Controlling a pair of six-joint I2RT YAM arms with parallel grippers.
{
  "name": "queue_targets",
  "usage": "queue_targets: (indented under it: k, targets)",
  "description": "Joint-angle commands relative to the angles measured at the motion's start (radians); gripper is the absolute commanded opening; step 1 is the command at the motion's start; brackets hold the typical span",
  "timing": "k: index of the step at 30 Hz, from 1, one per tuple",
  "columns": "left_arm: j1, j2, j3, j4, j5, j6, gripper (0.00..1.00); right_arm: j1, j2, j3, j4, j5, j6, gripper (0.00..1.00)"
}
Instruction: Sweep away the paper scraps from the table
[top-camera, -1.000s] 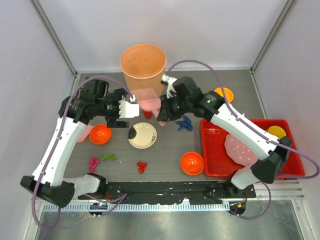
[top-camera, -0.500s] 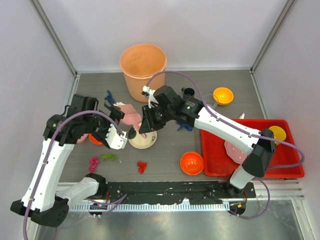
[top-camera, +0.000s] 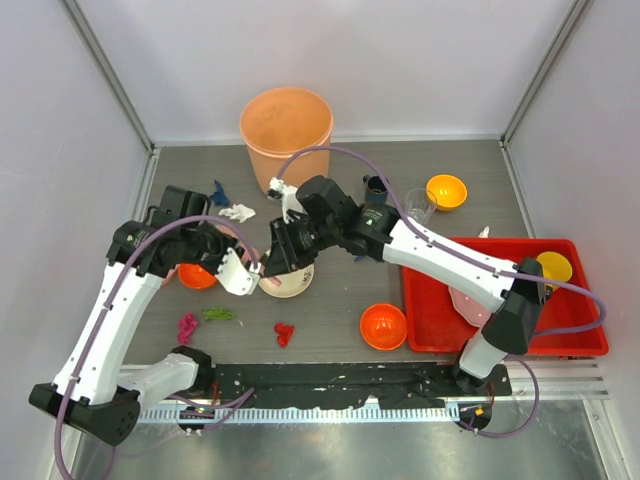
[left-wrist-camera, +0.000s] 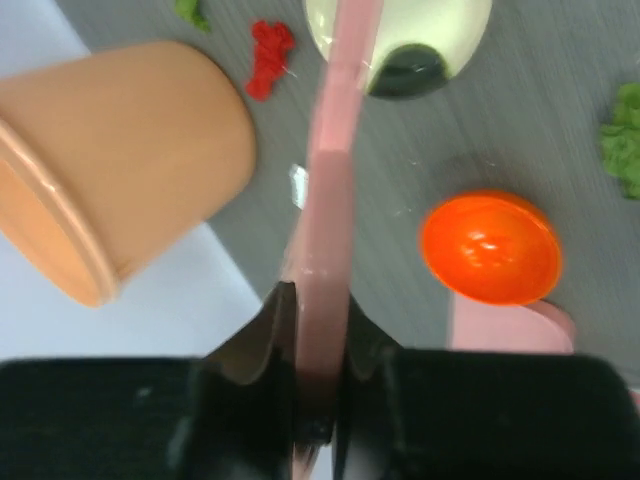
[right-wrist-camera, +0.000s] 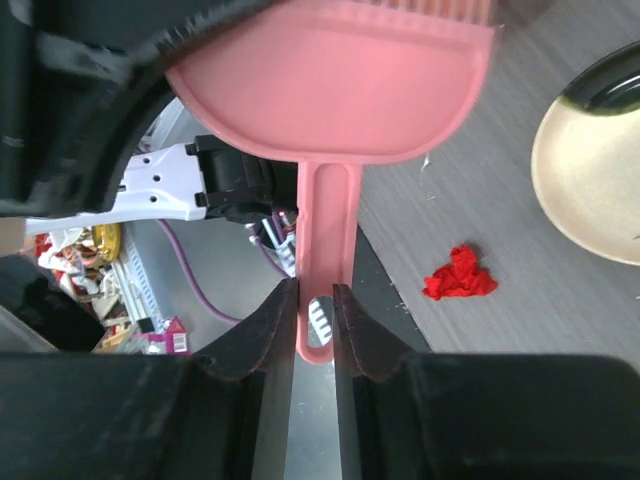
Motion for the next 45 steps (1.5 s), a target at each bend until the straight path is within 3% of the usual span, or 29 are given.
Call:
queue_targets:
  k: [1, 4, 7, 8, 10, 11, 14, 18, 22, 31, 35, 41, 45]
  targets:
    - [-0.002, -0.010, 0.021, -0.077, 0.027, 0.017, 0.00, 0.003, -0.011, 0.051, 0.062, -0.038, -0.029, 0.01]
    - [-0.001, -0.011, 0.039, -0.100, 0.041, -0.063, 0.00, -0.001, -0.032, 0.049, 0.059, -0.020, -0.061, 0.01]
    - [-0.001, -0.004, 0.059, -0.066, 0.037, -0.293, 0.00, -0.021, -0.119, 0.049, 0.041, 0.067, -0.139, 0.37]
    - [-0.001, -0.001, 0.067, -0.062, 0.034, -0.349, 0.00, -0.038, -0.152, 0.043, 0.038, 0.133, -0.195, 0.55]
    - [0.003, 0.022, 0.074, -0.072, 0.056, -0.517, 0.00, -0.050, -0.278, 0.003, 0.053, 0.227, -0.262, 0.69]
    - [0.006, 0.030, 0.084, -0.107, 0.088, -0.558, 0.00, -0.054, -0.323, -0.020, 0.100, 0.268, -0.292, 0.83]
    - [0.013, 0.056, 0.094, -0.138, 0.257, -0.712, 0.00, -0.055, -0.484, -0.154, 0.240, 0.240, -0.421, 0.95]
    - [0.015, 0.053, 0.087, -0.074, 0.512, -0.960, 0.00, -0.055, -0.525, -0.215, 0.240, 0.167, -0.521, 0.95]
    - [0.013, 0.036, 0.038, 0.105, 0.600, -1.351, 0.00, -0.057, -0.483, -0.189, 0.171, 0.157, -0.572, 0.95]
    - [0.013, -0.018, -0.013, 0.072, 0.765, -1.289, 0.00, -0.086, -0.399, -0.115, 0.148, 0.043, -0.592, 0.93]
    - [0.013, -0.016, -0.002, 0.040, 0.773, -1.250, 0.00, -0.162, -0.365, -0.084, 0.131, -0.104, -0.569, 0.76]
    - [0.012, 0.001, -0.002, 0.029, 0.748, -1.215, 0.00, -0.166, -0.308, -0.011, -0.011, -0.315, -0.679, 0.71]
    - [0.012, 0.013, -0.004, 0.050, 0.738, -1.218, 0.00, -0.164, -0.284, 0.017, 0.021, -0.326, -0.630, 0.68]
